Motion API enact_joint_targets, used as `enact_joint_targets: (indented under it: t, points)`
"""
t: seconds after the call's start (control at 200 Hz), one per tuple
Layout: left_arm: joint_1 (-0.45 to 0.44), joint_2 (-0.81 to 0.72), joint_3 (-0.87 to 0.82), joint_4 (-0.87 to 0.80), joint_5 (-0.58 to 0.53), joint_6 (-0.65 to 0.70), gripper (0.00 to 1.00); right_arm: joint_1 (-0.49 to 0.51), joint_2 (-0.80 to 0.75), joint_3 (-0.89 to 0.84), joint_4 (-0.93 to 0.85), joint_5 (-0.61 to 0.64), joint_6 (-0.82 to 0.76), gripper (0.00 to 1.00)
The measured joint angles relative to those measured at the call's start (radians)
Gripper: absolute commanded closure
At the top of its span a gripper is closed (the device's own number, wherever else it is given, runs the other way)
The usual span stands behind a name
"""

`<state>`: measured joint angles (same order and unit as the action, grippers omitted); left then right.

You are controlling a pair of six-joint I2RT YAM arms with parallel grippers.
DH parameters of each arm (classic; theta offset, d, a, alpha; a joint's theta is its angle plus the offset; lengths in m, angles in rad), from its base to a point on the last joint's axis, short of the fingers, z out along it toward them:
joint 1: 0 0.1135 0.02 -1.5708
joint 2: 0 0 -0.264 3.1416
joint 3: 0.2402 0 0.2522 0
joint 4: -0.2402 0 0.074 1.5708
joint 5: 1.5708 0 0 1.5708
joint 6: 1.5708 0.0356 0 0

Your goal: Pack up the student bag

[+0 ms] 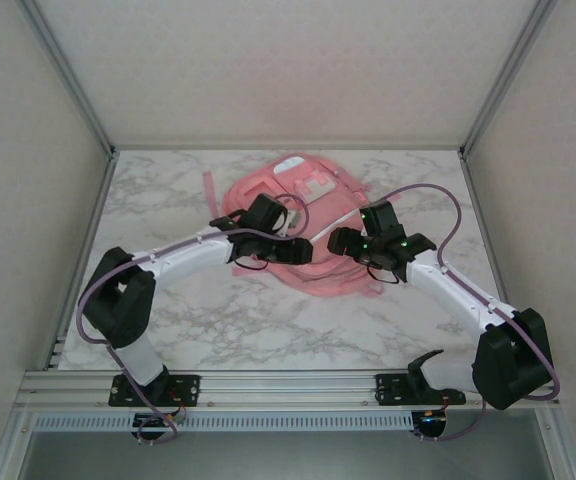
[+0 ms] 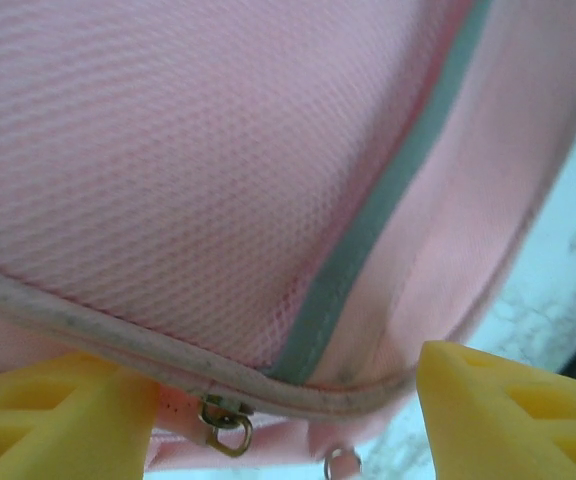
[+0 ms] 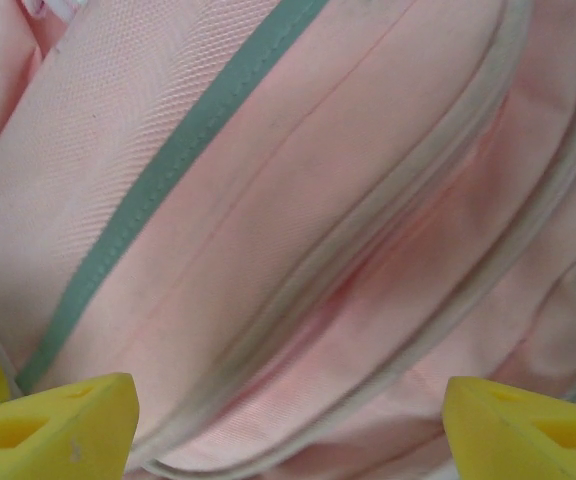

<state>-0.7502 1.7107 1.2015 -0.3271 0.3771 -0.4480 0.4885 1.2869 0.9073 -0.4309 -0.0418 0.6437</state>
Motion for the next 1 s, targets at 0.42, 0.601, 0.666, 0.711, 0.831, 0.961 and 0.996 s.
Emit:
enact_joint_targets:
  t: [0.42,0.601,0.666,0.711,0.831,0.961,0.996]
  points:
    - [-0.018,0.000,0.043,-0.063,0.027,-0.047,0.28,0.011,-0.105,-0.082,0.021,-0.059,0.062,0.47]
    - [0.094,-0.081,0.003,-0.068,-0.014,-0.047,0.27,0.106,-0.110,-0.086,0.061,-0.062,0.098,0.50]
    - [0.143,-0.122,-0.028,-0.070,-0.039,-0.046,0.25,0.152,-0.084,-0.083,0.078,-0.058,0.109,0.52]
    - [0.172,-0.147,-0.047,-0.071,-0.062,-0.046,0.24,0.186,-0.054,-0.074,0.084,-0.049,0.115,0.55]
    - [0.231,-0.203,-0.089,-0.062,-0.115,-0.047,0.23,0.267,0.040,-0.020,0.087,0.004,0.132,0.62]
    - [0.277,-0.226,-0.124,-0.023,-0.137,-0.056,0.23,0.351,0.150,0.085,0.049,0.092,0.140,0.69]
    - [0.284,-0.226,-0.129,-0.012,-0.141,-0.059,0.23,0.365,0.174,0.111,0.033,0.112,0.143,0.69]
